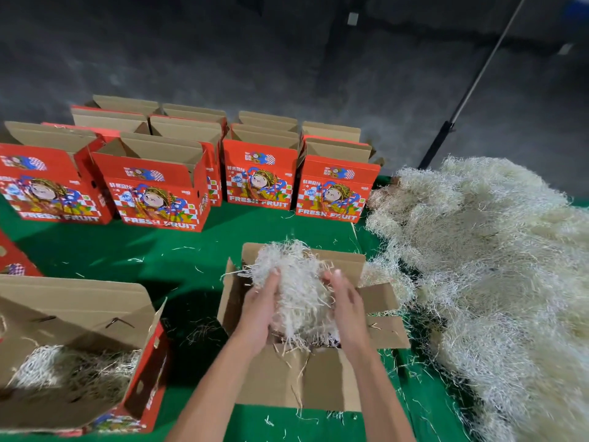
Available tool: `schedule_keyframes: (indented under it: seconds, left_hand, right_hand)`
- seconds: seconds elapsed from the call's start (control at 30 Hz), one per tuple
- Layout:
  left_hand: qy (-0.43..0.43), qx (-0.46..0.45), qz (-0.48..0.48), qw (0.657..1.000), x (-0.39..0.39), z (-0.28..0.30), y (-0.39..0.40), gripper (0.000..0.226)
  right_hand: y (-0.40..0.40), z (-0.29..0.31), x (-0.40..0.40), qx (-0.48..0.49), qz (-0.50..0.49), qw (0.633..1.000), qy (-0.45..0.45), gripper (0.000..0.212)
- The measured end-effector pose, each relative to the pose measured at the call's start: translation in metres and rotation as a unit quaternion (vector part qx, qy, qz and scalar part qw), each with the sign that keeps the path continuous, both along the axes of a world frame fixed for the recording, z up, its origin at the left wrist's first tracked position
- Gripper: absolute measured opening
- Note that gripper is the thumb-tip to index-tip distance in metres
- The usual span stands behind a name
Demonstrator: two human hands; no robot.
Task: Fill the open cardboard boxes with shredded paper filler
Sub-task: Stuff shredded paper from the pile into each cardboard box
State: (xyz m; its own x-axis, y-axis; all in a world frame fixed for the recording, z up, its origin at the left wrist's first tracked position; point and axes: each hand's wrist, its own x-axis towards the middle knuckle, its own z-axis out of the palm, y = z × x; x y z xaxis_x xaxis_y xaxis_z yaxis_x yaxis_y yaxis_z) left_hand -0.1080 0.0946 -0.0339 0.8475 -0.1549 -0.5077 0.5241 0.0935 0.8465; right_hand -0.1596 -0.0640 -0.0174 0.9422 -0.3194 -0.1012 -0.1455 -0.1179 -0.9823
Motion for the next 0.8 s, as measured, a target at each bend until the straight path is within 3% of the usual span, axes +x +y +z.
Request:
schedule_keyframes:
  seconds: [0.1,0.2,0.33,0.43,0.53,0.6,0.7,0.8]
  left_hand:
    - [-0.021,0.086,-0.020,0.996,-0.012,-0.005,-0.014,0.125]
    - [0.008,0.022,0.056,0.998,-0.009,-0.009,-0.011,0.121]
    - [0.044,-0.066,0.166,0.983,0.013,-0.009,0.018,0.113]
    - [0.026,-0.107,0.199,0.974,0.013,-0.007,0.016,0.096]
    - [0.021,-0.247,0.140,0.959,0.008,0.003,0.006,0.059]
    - [0.030,-0.270,0.137,0.953,0.008,0.008,0.006,0.049]
    - [0.020,-0.277,0.098,0.956,0.006,0.014,-0.002,0.056]
    - [0.006,-0.195,0.067,0.978,-0.005,0.014,-0.021,0.083]
  right_hand:
    - [0.019,-0.011,0.006,-0.056,0.015,0.998,-0.023,0.054]
    - [0.016,-0.016,0.007,-0.062,-0.032,0.994,-0.081,0.027]
    - [-0.022,-0.020,0.004,-0.007,-0.164,0.984,-0.064,0.027]
    - [-0.026,-0.022,0.004,0.020,-0.208,0.976,-0.062,0.054]
    - [-0.014,-0.022,0.008,-0.030,-0.180,0.980,-0.083,0.052]
    - [-0.012,-0.025,0.009,-0.124,-0.169,0.975,-0.077,0.047]
    - [0.004,-0.026,0.006,-0.255,-0.138,0.951,-0.110,0.051]
    - [0.034,-0.024,0.010,-0.265,-0.019,0.954,-0.139,0.046]
